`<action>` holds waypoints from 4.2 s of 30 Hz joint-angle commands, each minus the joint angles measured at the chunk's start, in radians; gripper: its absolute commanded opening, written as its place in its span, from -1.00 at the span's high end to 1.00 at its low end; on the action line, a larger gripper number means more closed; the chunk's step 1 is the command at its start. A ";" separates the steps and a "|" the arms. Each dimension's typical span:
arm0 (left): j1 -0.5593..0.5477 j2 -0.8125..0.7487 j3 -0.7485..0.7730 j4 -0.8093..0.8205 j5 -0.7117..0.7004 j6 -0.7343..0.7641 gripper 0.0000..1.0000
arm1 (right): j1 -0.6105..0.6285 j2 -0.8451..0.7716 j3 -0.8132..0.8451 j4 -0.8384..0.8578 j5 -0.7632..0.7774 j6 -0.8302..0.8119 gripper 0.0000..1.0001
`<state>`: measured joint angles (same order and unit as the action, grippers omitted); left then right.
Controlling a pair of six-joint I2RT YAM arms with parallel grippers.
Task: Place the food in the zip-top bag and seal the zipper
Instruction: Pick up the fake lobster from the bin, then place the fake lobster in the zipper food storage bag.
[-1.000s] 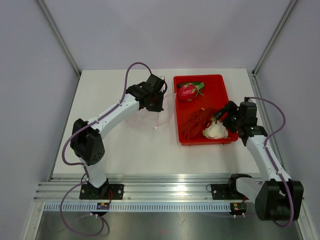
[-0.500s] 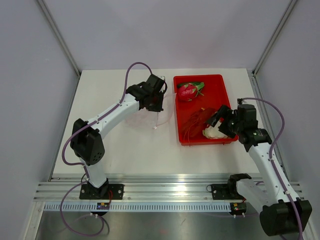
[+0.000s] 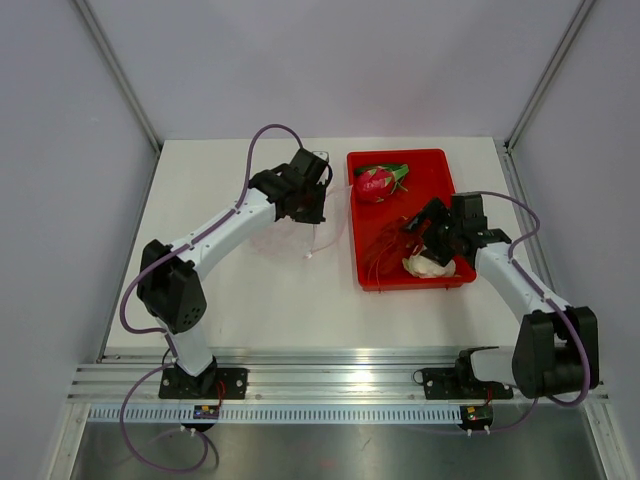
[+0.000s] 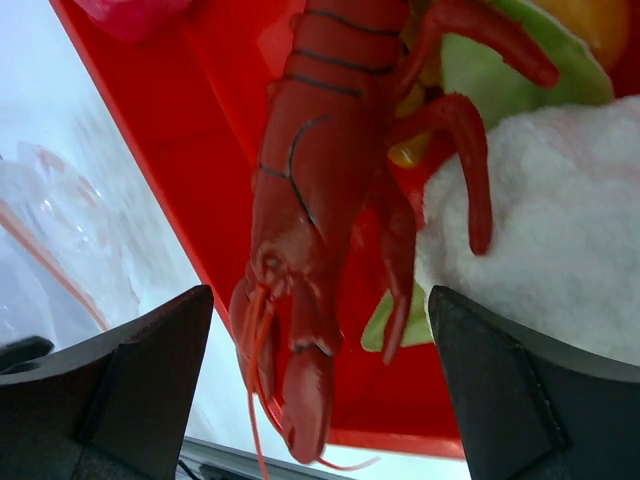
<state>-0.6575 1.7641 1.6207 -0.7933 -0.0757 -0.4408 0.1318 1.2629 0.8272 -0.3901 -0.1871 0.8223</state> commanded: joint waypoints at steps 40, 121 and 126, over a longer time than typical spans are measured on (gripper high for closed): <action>0.021 -0.092 0.030 -0.014 0.048 0.033 1.00 | 0.006 0.553 0.286 0.310 -0.087 0.186 -0.59; 0.047 0.011 0.203 -0.011 0.295 -0.256 1.00 | 0.565 0.220 0.672 0.185 1.272 0.017 1.00; 0.071 -0.011 0.186 0.003 0.327 -0.253 1.00 | 0.586 0.259 0.636 0.172 1.276 0.058 1.00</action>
<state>-0.6044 1.8256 1.8122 -0.8429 0.1967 -0.7067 0.6891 1.4906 1.4731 -0.2554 1.0046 0.8410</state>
